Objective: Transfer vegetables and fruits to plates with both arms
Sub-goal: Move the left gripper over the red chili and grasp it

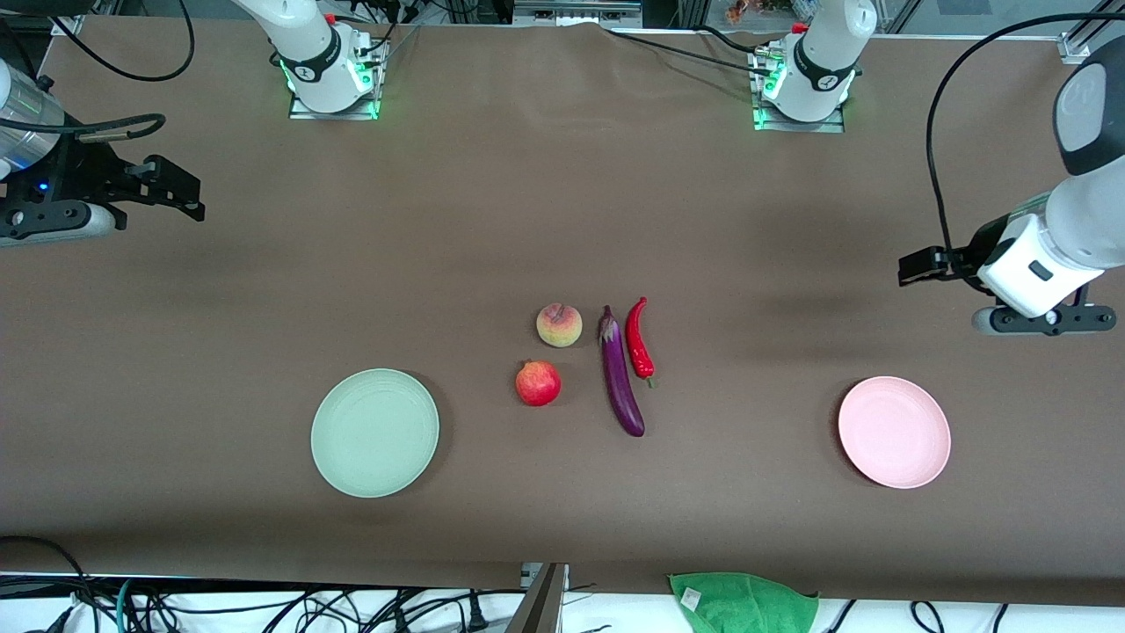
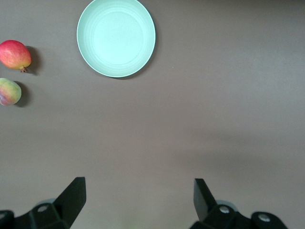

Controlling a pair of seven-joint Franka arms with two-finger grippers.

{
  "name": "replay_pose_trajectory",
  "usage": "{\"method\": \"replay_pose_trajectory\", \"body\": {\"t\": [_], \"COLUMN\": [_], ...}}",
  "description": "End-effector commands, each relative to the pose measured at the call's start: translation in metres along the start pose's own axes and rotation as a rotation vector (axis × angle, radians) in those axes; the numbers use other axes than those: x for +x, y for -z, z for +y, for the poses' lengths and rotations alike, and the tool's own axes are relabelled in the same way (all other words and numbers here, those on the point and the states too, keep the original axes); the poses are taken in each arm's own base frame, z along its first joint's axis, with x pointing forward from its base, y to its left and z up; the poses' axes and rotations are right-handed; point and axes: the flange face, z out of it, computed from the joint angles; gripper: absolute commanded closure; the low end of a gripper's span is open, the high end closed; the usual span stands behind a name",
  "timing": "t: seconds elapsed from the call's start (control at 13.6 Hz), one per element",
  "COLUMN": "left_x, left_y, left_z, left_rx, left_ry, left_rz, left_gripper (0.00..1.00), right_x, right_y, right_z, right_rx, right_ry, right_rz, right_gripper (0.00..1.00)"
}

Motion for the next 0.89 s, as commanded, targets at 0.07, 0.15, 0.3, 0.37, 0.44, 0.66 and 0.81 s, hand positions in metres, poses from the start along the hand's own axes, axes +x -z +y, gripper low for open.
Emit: {"method": "replay_pose_trajectory", "body": {"t": [0.07,0.15,0.3,0.37,0.44,0.66,0.81], "left_x": [0.029,0.038,0.057,0.064,0.069,0.082,0.084], "left_y": [-0.038,-0.057,-0.091,-0.109,-0.123,-0.183,-0.214], "left_z": [0.049,0.071,0.108,0.122,0.135,0.170,0.197], "left_rx": [-0.030,-0.045,-0.090,-0.101,-0.109,-0.133,-0.147], "left_ry": [0.036,0.061,0.132,0.154,0.164,0.248,0.249], "left_rz": [0.038,0.048,0.089,0.100,0.110,0.115,0.130], "left_gripper": [0.00,0.00,0.00,0.00,0.00,0.00,0.00], "right_x": [-0.005,-0.006,-0.006,-0.006,-0.006,-0.006,-0.006], "right_y": [0.006,0.007,0.007,0.006,0.007,0.007,0.006], "right_z": [-0.002,-0.002,-0.002,-0.002,-0.002,-0.002,-0.002], "right_rx": [-0.005,-0.005,-0.007,-0.007,-0.007,-0.007,-0.007], "right_ry": [0.007,0.005,0.005,0.005,0.004,0.004,0.004], "right_rz": [0.011,0.011,0.009,0.008,0.008,0.008,0.006], "right_gripper": [0.00,0.00,0.00,0.00,0.00,0.00,0.00]}}
